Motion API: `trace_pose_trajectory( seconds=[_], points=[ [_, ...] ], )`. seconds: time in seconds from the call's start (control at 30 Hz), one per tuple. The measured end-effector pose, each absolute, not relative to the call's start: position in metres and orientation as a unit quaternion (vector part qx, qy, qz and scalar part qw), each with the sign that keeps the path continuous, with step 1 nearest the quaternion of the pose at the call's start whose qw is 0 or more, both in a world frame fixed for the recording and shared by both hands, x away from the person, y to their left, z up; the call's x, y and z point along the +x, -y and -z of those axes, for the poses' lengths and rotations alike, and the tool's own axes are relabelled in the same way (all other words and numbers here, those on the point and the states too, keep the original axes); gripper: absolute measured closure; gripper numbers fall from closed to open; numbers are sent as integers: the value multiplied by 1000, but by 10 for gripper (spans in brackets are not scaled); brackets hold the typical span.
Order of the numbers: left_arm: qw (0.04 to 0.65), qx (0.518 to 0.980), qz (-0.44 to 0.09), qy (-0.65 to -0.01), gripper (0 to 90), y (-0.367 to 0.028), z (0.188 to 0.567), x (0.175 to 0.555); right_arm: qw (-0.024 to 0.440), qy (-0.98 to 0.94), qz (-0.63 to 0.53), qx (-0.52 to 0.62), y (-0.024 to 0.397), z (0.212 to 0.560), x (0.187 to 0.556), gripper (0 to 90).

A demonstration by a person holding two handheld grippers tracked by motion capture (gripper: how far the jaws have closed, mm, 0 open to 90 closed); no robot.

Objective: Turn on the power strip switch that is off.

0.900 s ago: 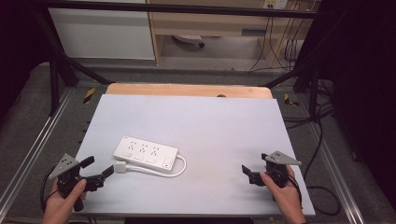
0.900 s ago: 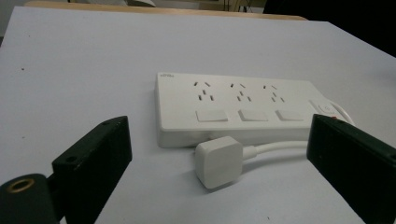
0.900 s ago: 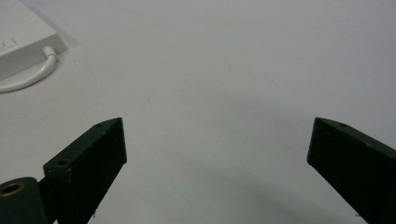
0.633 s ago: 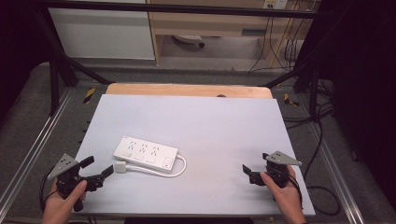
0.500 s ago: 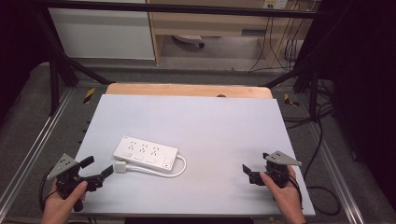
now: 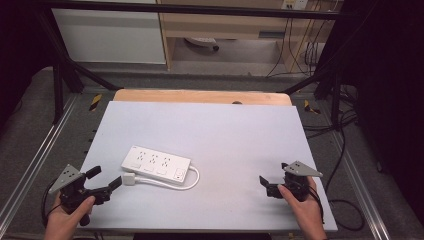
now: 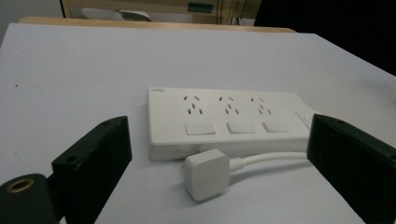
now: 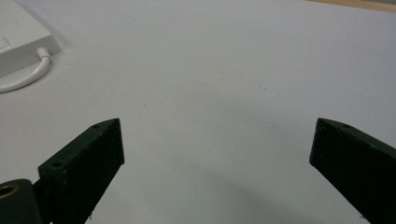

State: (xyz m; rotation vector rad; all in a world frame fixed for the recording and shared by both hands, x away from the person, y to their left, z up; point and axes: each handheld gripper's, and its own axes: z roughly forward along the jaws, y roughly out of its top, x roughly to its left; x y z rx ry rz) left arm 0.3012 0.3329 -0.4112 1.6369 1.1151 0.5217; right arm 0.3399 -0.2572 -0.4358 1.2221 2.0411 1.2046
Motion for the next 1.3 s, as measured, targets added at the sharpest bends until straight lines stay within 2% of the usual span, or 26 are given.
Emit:
trace_pose_trajectory(
  seconds=[1.3],
  points=[
    [543,662,-232,-462,76,-333,398,305,233,-738,-440,456,258,435,341,33]
  ],
)
